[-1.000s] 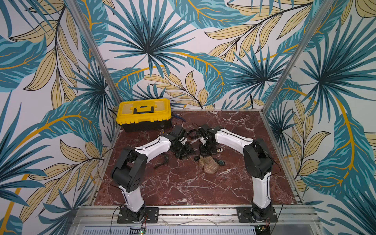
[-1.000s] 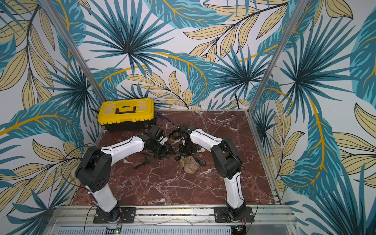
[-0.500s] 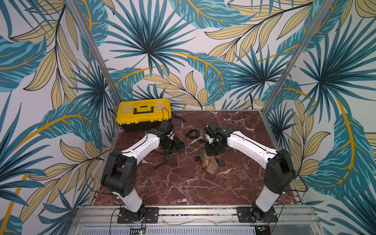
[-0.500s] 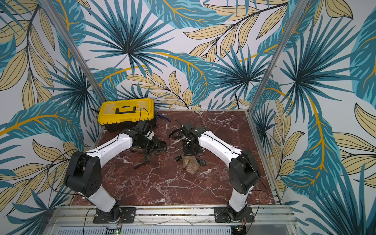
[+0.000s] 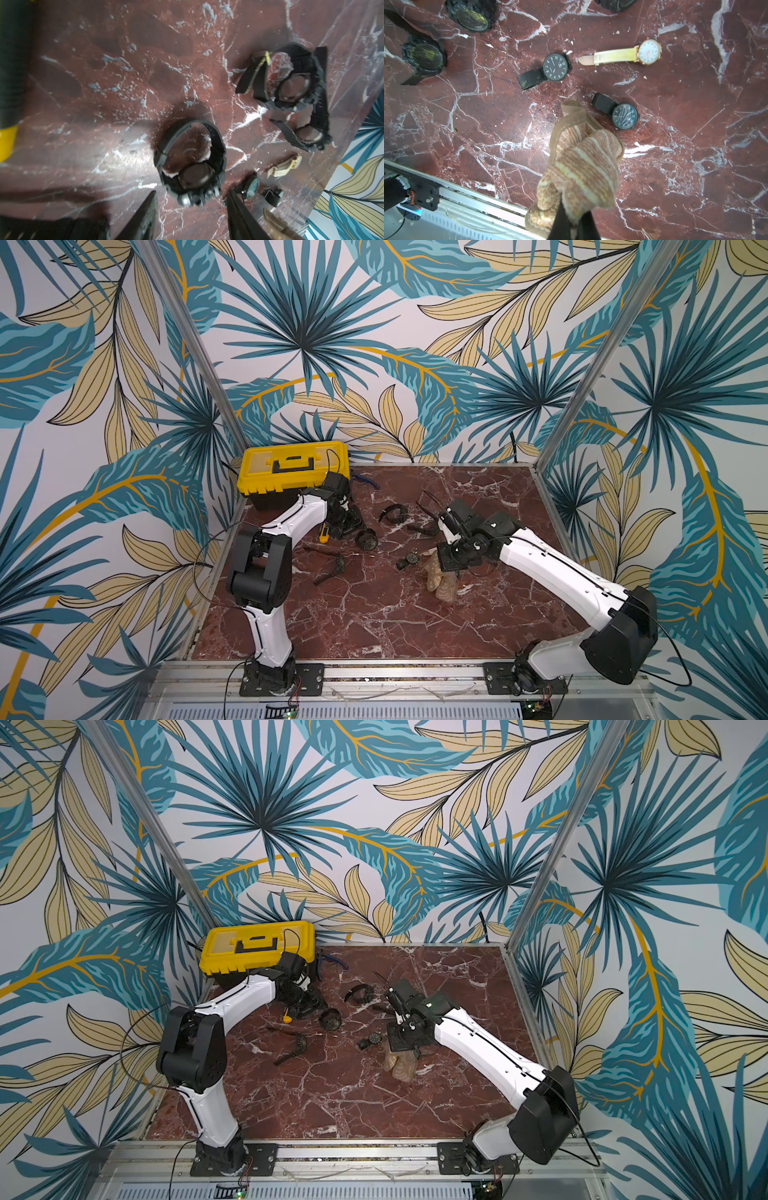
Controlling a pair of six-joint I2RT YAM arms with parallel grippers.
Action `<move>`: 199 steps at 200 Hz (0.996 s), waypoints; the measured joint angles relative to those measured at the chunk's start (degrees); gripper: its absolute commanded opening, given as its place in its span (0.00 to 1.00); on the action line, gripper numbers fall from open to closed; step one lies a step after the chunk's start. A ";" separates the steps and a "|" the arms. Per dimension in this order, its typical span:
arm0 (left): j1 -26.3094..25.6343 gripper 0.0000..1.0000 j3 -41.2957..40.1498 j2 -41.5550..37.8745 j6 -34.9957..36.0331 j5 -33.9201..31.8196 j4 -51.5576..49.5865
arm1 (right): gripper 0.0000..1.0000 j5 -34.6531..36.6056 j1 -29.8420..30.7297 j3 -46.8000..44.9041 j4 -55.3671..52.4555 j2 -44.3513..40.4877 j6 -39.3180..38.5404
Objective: Wipe the watch dial
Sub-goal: Move the watch to the center of the board.
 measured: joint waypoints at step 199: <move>-2.21 0.21 -0.72 3.28 -13.46 -3.98 -0.85 | 0.00 -2.58 -0.33 -0.22 4.11 4.33 -4.98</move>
